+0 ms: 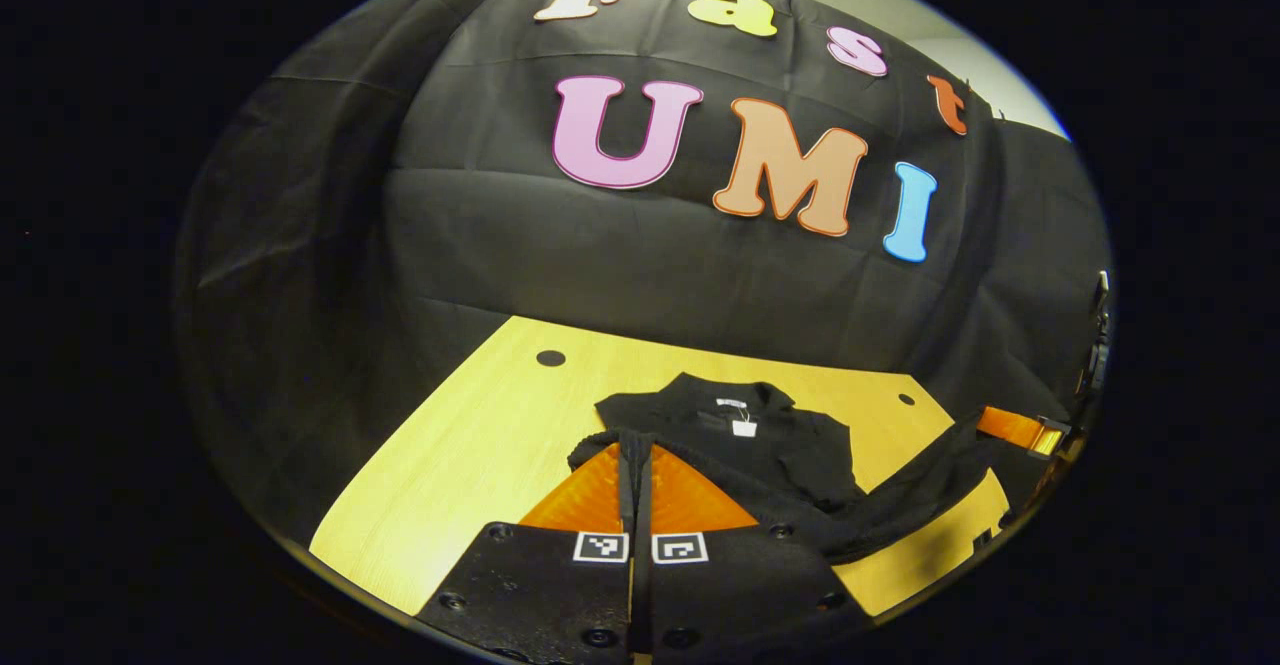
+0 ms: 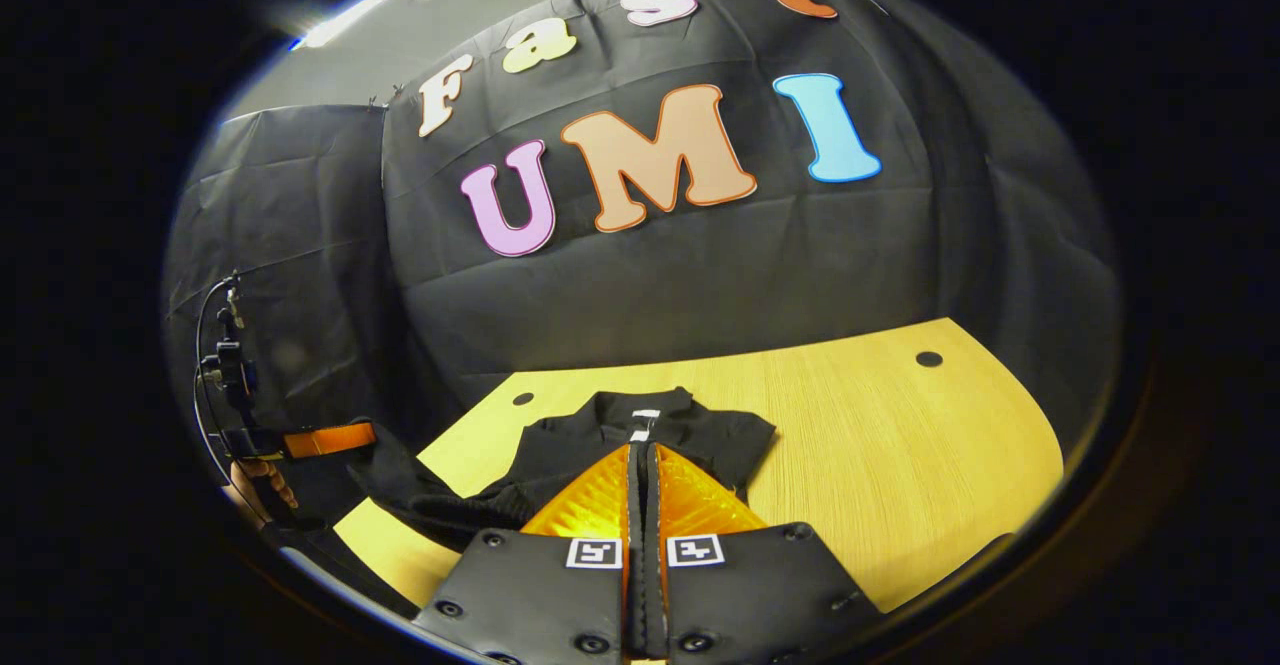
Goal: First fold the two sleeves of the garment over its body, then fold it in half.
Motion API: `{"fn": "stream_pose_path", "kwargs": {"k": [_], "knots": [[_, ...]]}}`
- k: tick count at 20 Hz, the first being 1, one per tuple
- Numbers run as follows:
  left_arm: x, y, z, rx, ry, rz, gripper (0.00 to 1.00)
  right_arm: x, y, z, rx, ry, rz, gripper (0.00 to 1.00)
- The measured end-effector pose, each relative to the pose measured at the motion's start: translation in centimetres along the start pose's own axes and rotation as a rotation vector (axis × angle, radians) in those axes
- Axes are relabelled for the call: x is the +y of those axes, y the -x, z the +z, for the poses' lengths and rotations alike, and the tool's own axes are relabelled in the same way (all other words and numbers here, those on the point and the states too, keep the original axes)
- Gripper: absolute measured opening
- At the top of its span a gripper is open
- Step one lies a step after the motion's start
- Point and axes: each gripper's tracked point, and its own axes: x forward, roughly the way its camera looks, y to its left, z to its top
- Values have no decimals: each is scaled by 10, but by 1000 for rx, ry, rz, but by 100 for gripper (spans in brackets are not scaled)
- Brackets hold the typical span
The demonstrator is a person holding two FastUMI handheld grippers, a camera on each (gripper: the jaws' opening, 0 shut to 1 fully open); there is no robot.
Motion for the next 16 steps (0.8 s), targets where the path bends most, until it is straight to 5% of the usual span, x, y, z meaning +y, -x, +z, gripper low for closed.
{"fn": "stream_pose_path", "kwargs": {"k": [9, 12, 14, 15, 16], "knots": [[-1, -96, 36, -24, -23, 31, 0, -40, -88, 42, -3, 6, -42, 2], [-1, -129, 39, -9, -25, 42, 0, -62, -113, 47, 8, -3, -83, 2], [10, -150, 40, -11, -53, 114, 0, -83, -130, 49, 24, -6, -157, 2], [16, -159, 44, -23, -68, 157, 0, -95, -136, 55, 4, -3, -222, 34], [18, -162, 46, -36, -99, 191, 50, -106, -143, 66, -29, -3, -251, 65]]}}
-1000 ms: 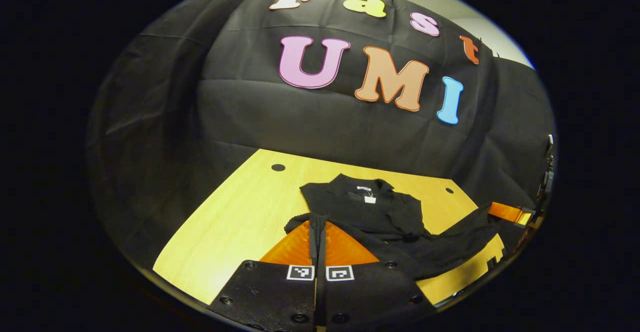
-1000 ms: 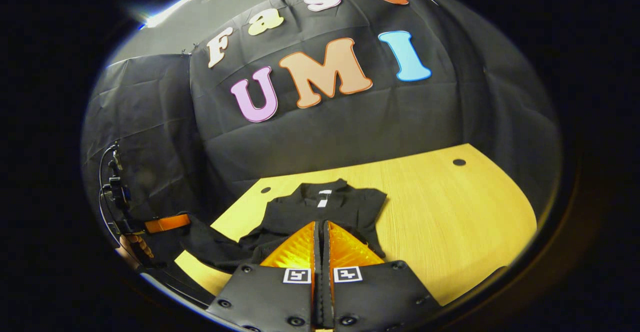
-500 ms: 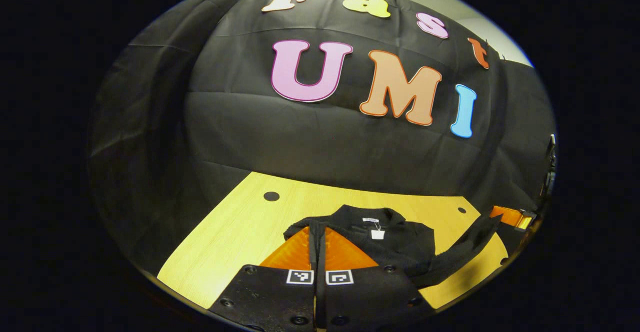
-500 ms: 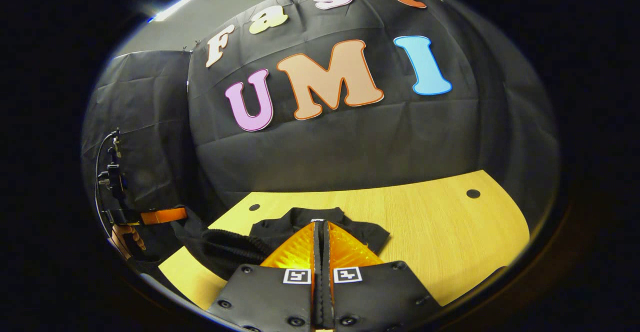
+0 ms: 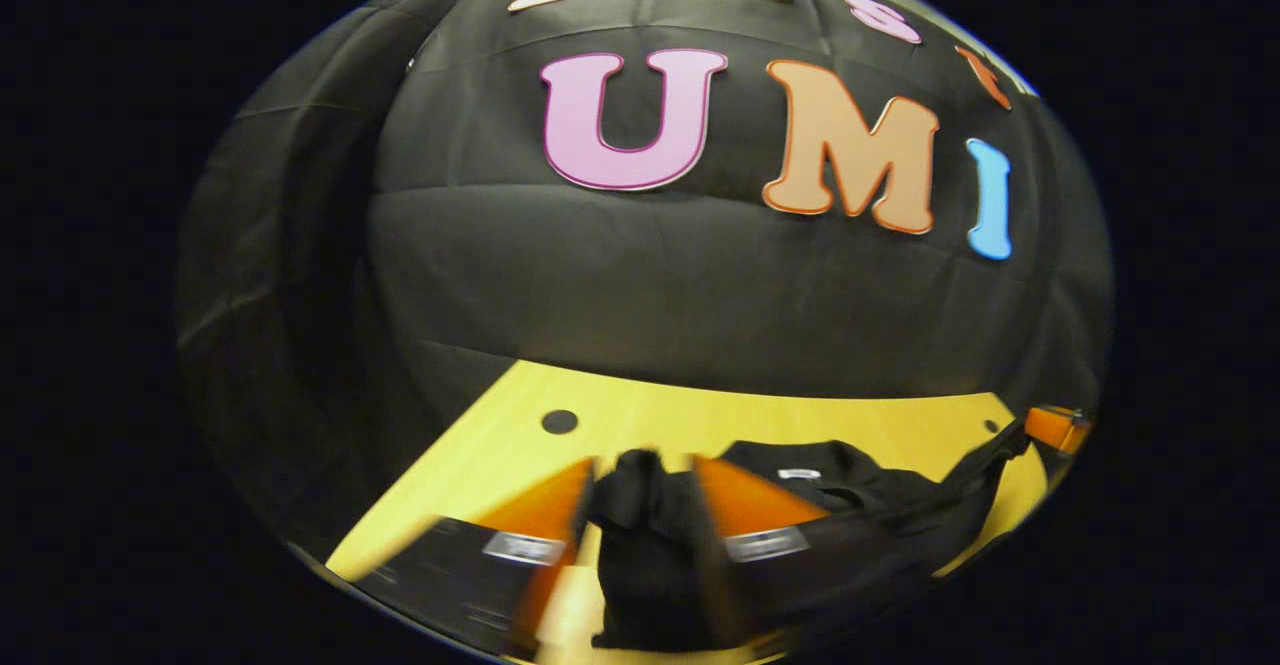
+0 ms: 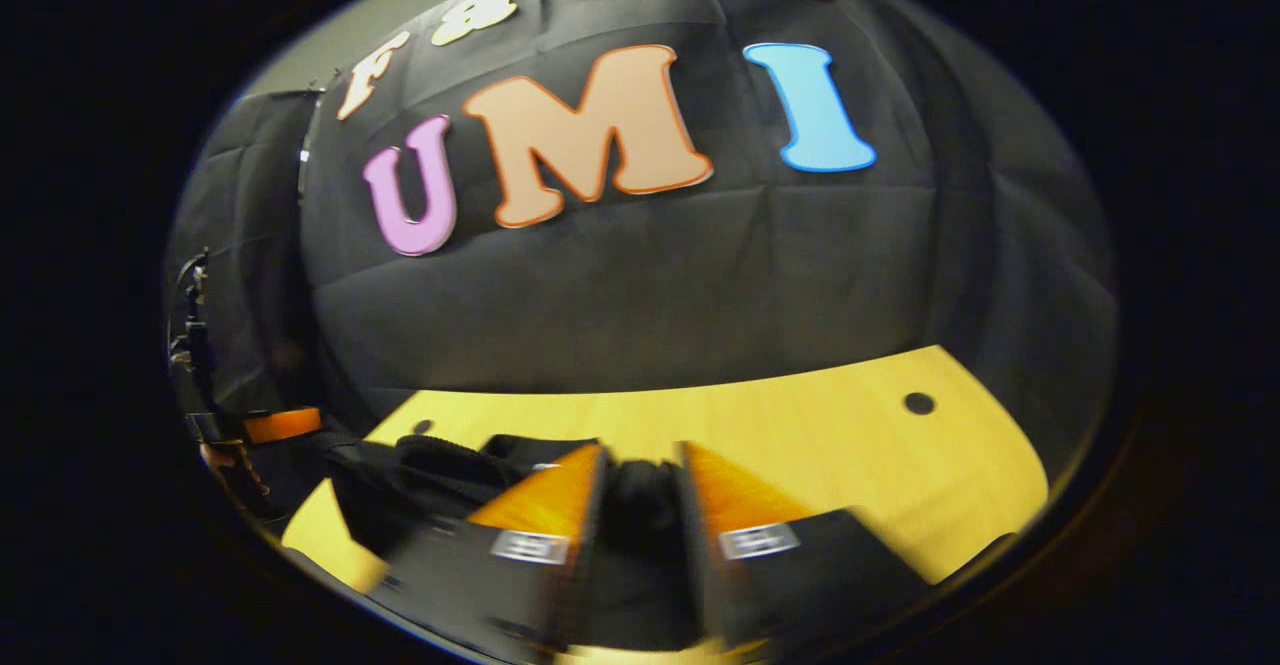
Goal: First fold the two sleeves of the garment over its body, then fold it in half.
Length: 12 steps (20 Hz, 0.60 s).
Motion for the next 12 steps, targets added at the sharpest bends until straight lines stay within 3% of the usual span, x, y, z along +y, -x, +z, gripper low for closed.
{"fn": "stream_pose_path", "kwargs": {"k": [1, 2, 4, 7, 12], "knots": [[-4, -1, 7, -27, -16, 3, 100, 1, 5, 4, -38, -9, 2, 97], [-12, -1, 16, -62, -17, -13, 92, 2, 15, 14, -66, -9, -3, 94], [-21, 11, 36, -112, -23, -27, 98, -2, 21, 23, -110, 14, -21, 98], [-21, 38, 64, -193, -55, -9, 96, 1, 46, 33, -162, 36, -20, 98], [-24, 136, 121, -421, -63, -18, 95, 26, 143, 53, -317, 44, -30, 98]]}}
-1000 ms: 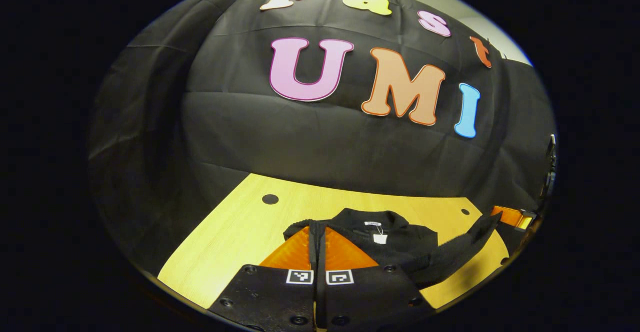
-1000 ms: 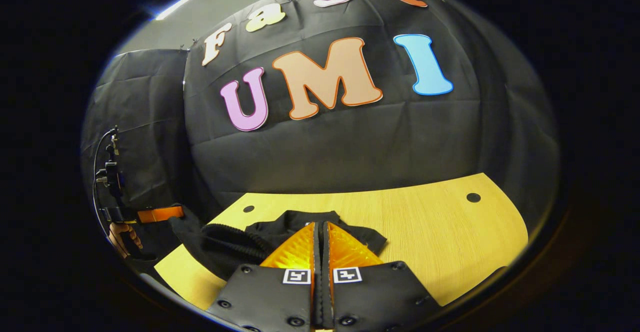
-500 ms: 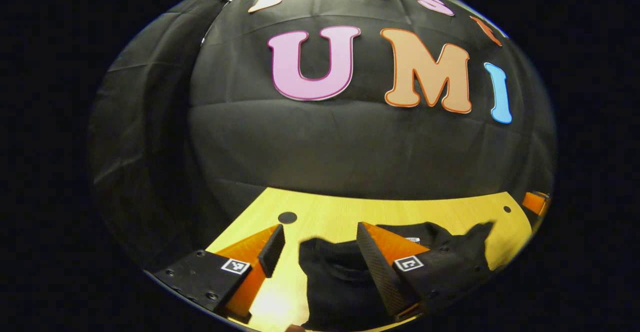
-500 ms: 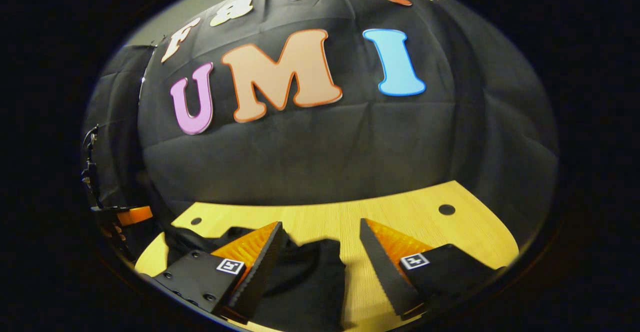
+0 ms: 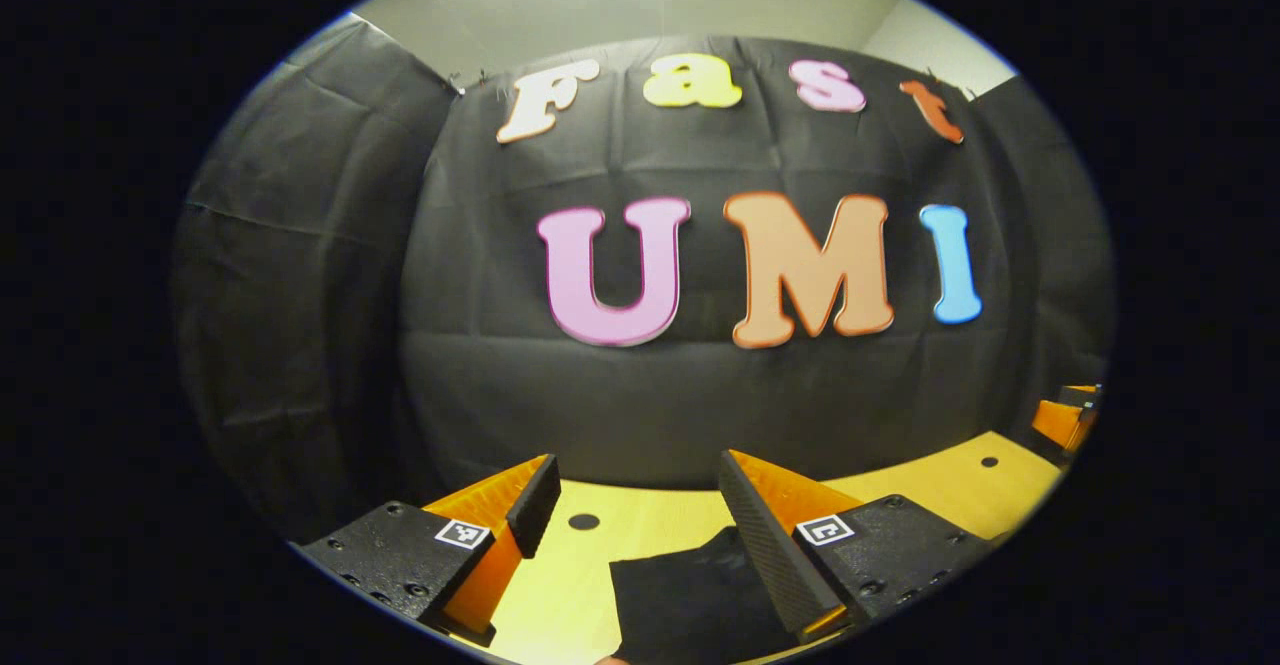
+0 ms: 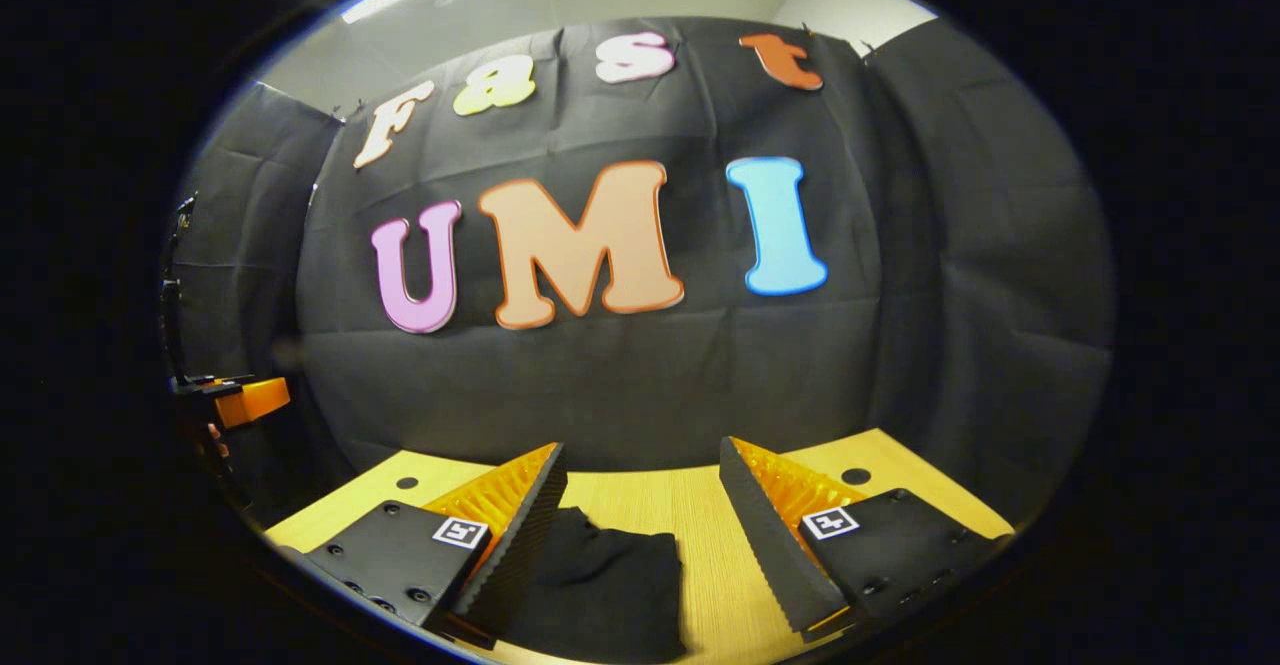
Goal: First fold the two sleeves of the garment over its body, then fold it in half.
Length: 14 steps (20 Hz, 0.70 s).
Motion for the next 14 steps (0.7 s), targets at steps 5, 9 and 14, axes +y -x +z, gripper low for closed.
{"fn": "stream_pose_path", "kwargs": {"k": [5, 9, 14], "knots": [[-11, 83, 47, -94, 7, -67, 96, 29, 109, 40, -154, 50, 3, 96], [-10, 127, 56, -112, -6, -93, 96, 49, 164, 40, -170, 44, 25, 96], [3, 159, 58, -109, -13, -98, 96, 61, 198, 38, -174, 64, 33, 96]]}}
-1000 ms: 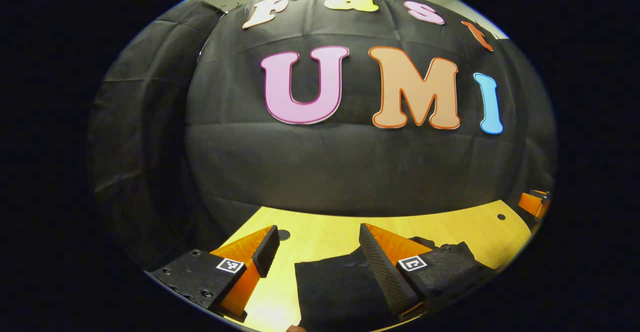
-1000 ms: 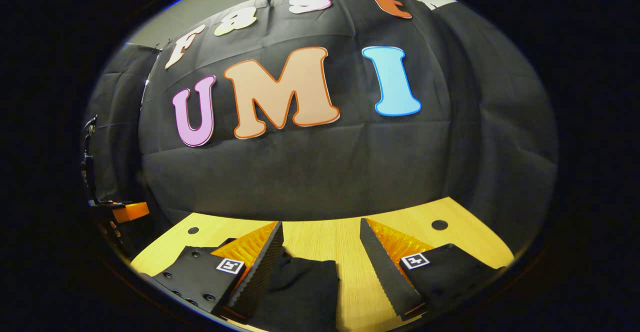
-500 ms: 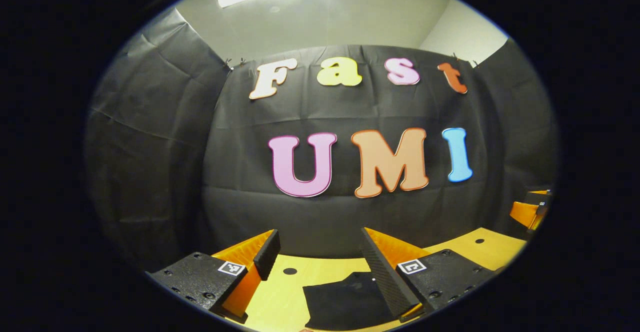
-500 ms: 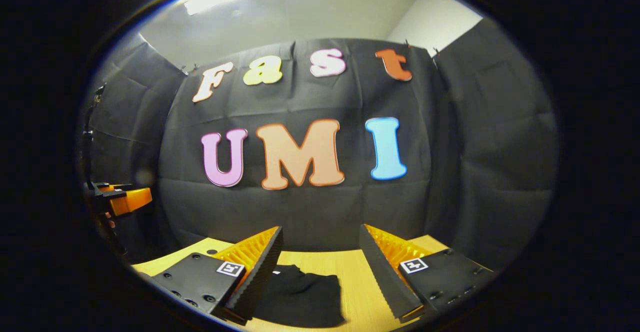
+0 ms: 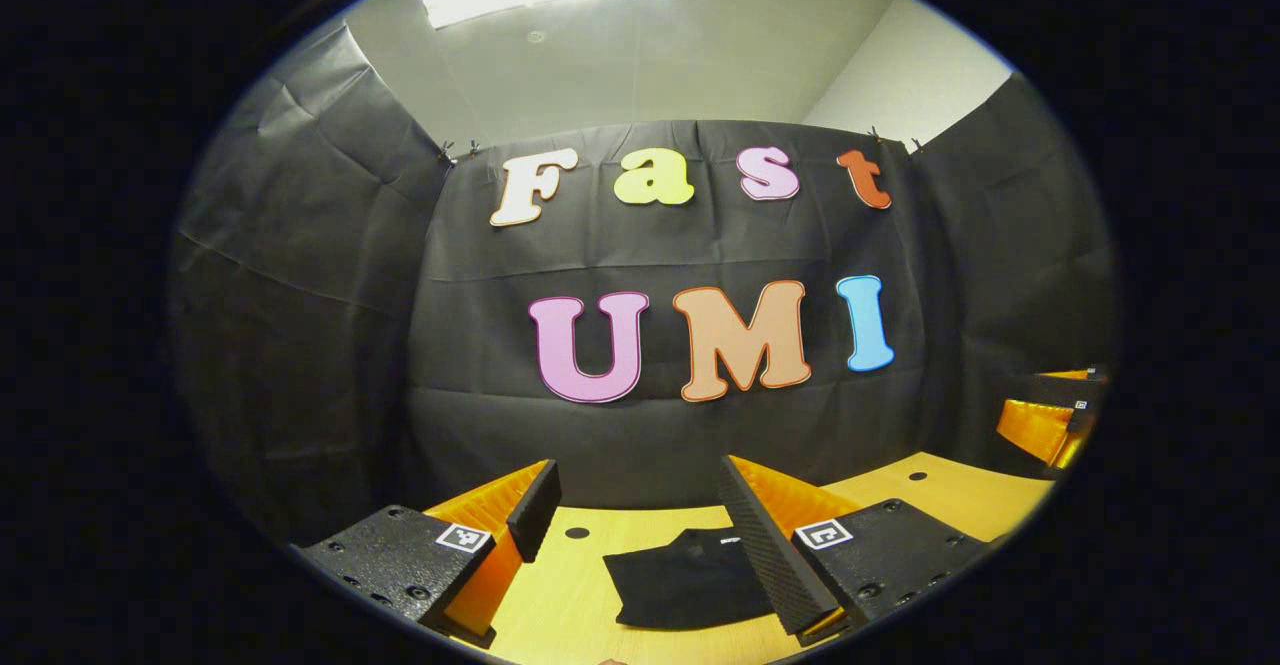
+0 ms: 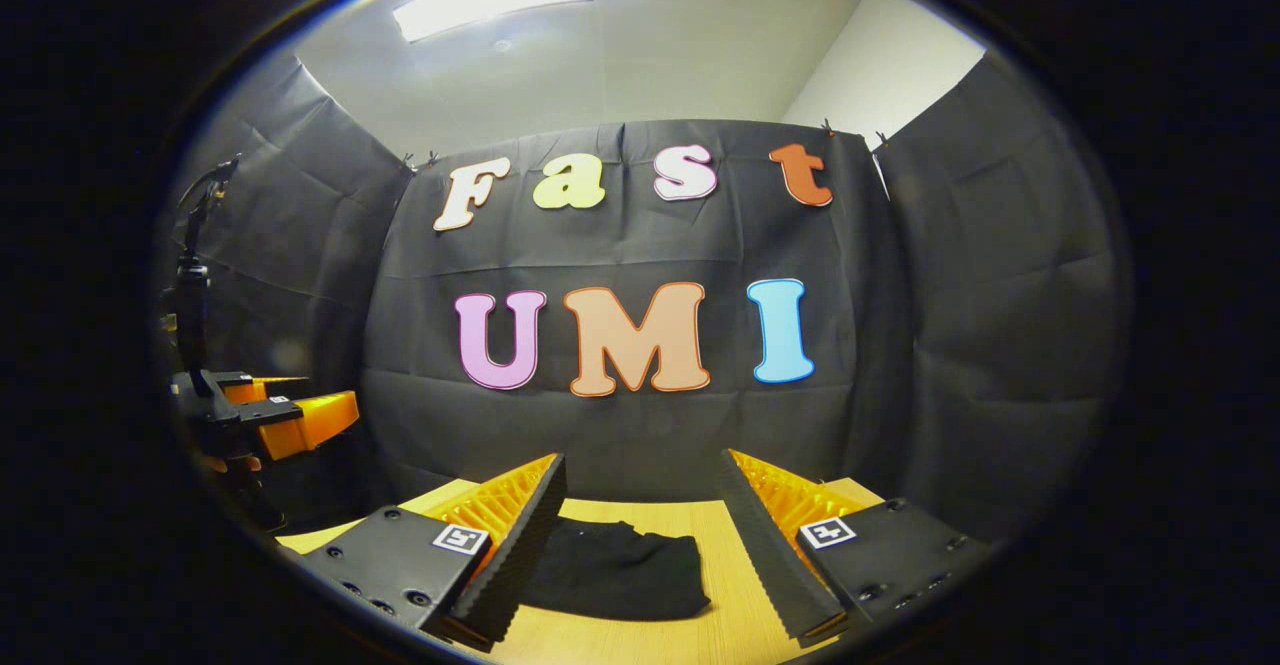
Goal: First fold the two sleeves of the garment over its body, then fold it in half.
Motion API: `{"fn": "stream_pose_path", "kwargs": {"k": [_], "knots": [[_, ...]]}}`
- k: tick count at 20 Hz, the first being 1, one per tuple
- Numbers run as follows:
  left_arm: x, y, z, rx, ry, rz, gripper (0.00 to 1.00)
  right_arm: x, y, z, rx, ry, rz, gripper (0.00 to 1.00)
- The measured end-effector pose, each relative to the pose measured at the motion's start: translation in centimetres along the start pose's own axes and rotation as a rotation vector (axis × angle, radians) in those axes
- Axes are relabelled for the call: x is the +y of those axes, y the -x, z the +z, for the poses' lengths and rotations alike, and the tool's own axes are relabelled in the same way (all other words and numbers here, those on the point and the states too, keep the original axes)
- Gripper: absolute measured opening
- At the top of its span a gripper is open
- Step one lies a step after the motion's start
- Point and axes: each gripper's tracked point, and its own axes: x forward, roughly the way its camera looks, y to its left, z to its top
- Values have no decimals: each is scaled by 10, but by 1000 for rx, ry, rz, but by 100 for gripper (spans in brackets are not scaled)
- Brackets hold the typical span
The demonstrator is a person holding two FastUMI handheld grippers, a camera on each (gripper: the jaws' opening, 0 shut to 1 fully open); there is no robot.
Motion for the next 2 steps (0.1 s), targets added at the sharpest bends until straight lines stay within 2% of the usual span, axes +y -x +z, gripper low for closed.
{"fn": "stream_pose_path", "kwargs": {"k": [2], "knots": [[6, 8, 3, -8, -6, 9, 96, 6, 6, 3, -10, -4, 5, 96]]}}
